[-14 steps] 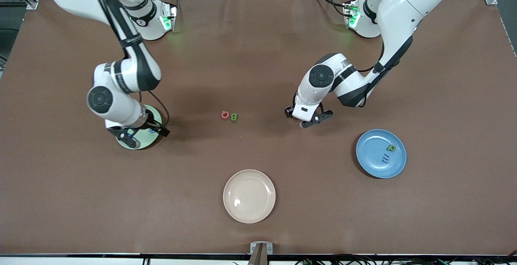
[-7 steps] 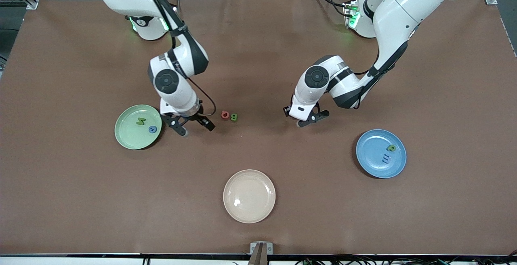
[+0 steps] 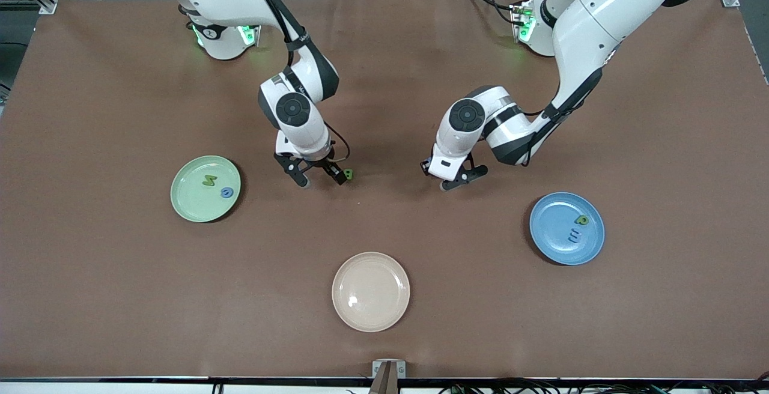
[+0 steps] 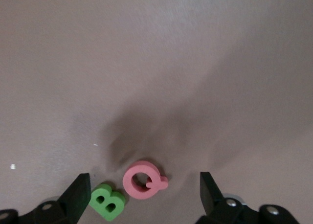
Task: Sort upper and lower case letters into plates
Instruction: 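Grasp the green n with the left gripper while the right gripper grasps Q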
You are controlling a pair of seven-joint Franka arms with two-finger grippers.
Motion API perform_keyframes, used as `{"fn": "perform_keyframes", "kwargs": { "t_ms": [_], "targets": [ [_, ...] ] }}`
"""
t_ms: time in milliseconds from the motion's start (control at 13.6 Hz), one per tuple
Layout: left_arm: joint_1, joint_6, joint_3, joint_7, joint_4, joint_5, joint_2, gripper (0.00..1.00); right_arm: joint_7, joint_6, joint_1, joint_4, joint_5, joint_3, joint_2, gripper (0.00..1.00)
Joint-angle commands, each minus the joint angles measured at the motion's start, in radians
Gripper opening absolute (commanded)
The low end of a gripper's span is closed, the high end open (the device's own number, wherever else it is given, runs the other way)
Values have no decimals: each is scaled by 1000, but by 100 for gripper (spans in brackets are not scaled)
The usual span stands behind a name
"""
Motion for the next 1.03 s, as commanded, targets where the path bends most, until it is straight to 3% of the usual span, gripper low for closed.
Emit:
{"fn": "perform_keyframes", "kwargs": {
  "t_ms": [0,147,294,442,515,957],
  "targets": [
    [-11,7,12,-26,16,25,10,44,83,9,19,21,-5,-14,34,94],
    [-11,7,12,-28,17,25,18,31,119,9,19,27,-5,-17,41,91],
    [-18,5,18,-28,25,25,26,30,175,6,19,38,-6,-17,47,89],
    [-23,-5,24,-29,51,22,21,7,186,5,14,40,-5,-17,47,84],
    [-22,-16,24,-29,69,22,18,1,195,8,13,41,-5,-17,47,83],
    [52,-224,22,18,217,26,-40,1,230,8,23,58,8,-15,70,75]
  ]
}}
